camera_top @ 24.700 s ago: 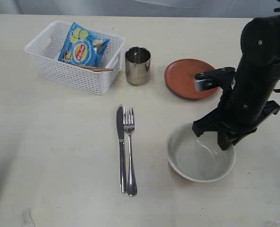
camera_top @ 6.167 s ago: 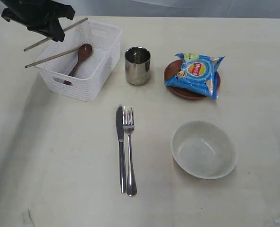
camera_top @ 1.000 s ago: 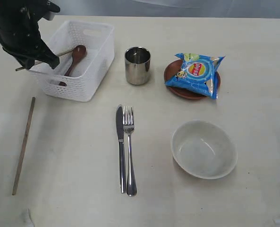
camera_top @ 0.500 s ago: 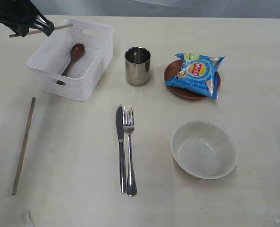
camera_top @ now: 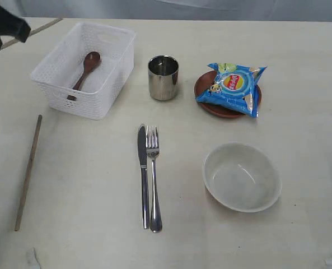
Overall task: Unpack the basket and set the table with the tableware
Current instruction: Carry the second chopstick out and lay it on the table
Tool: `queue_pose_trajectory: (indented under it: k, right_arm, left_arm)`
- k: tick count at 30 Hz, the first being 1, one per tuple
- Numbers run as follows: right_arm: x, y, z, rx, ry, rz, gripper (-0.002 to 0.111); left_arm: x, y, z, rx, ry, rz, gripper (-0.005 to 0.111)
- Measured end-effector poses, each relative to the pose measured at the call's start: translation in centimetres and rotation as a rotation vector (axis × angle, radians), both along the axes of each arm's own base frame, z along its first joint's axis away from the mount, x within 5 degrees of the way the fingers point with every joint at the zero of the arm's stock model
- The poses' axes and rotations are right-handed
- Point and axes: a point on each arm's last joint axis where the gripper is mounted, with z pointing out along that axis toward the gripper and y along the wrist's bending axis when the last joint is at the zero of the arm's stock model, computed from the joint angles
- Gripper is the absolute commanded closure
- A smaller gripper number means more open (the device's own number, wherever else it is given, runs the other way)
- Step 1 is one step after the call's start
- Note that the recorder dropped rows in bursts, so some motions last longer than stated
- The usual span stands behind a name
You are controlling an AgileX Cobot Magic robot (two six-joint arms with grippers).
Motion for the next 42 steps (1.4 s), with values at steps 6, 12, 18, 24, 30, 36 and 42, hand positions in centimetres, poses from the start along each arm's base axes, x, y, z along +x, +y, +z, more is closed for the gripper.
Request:
queue_pose_trajectory:
  k: [6,12,18,24,30,36,42]
  right_arm:
    - [0.0,0.0,0.0,0.0,0.0,0.0,0.109]
    - [0.0,0.0,0.0,0.0,0.0,0.0,0.109]
    - [0.0,0.0,0.0,0.0,0.0,0.0,0.109]
    - [0.0,0.0,0.0,0.0,0.0,0.0,0.109]
    - [0.0,0.0,0.0,0.0,0.0,0.0,0.109]
    - [0.0,0.0,0.0,0.0,0.0,0.0,0.109]
    - [0.0,0.0,0.0,0.0,0.0,0.0,0.109]
  left_arm:
    - [-6.4,0.7,-2.8,-0.15,0.103,0.059,0.107]
    - [-11.0,1.0,-7.0,-0.326,0.16,0.16,0.107]
    - [-14.8,2.0,-8.9,-0.419,0.124,0.239,0.107]
    - [-16.9,2.5,-9.3,-0.483,0.107,0.291,0.107]
    - [-16.3,2.2,-10.7,-0.509,0.153,0.378,0.107]
    - [-14.2,1.6,-11.9,-0.515,0.169,0.429,0.107]
    - [-12.8,1.4,-13.7,-0.491,0.177,0.466,0.107]
